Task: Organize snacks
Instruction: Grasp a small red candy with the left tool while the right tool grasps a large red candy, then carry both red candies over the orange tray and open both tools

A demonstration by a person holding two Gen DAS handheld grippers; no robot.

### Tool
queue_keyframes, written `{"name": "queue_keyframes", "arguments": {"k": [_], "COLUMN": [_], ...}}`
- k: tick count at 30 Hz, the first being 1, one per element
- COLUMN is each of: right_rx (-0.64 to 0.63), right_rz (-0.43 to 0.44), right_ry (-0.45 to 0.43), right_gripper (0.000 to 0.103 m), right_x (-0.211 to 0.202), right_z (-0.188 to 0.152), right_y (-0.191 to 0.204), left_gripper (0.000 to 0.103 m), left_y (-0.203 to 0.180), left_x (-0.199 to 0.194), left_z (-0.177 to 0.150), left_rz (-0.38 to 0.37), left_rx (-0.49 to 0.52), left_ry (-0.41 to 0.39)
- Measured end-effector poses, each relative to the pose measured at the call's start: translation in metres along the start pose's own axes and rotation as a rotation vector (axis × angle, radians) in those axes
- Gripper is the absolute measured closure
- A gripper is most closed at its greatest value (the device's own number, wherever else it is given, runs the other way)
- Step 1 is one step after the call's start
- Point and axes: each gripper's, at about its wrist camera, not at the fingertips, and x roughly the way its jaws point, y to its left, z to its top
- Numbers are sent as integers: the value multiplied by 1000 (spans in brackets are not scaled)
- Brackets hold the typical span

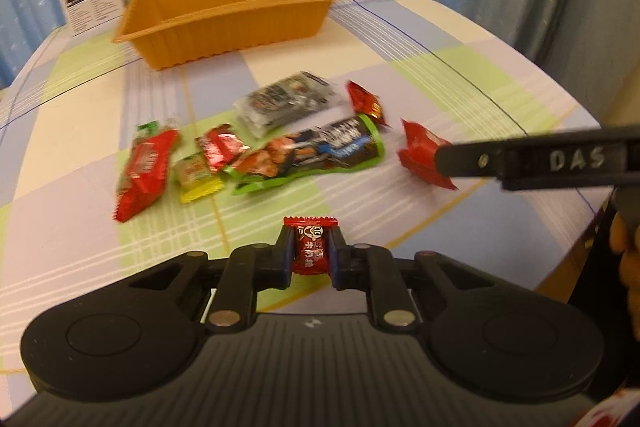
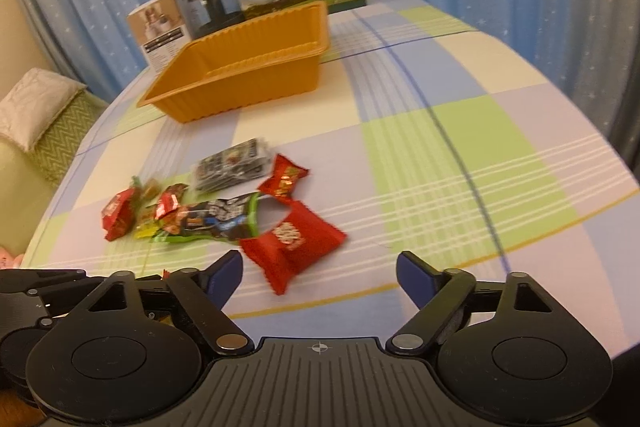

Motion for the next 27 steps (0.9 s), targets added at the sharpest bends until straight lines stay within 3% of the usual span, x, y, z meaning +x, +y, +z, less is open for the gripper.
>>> {"name": "queue_keyframes", "arguments": {"k": [10,12,19,27], "right_rx": [95,105,10,-67], "right_rz": [35,24,-49,-55], "right_ry": [15,15,28,-18], "right_gripper": [35,42,71,76], "right_x": [30,34,36,21], "right_z": [14,16,11,10], "right_y": [5,5,8,17], "left_gripper": [87,87,87,87], "left_y": [22,21,17,20], "left_x": [-16,-15,-13,-21], "left_z": [5,4,3,10], "left_rz": [26,23,8,3], "left_rx": [-90,-93,-90,-123], "left_ry": [-41,-37,-35,-52]}}
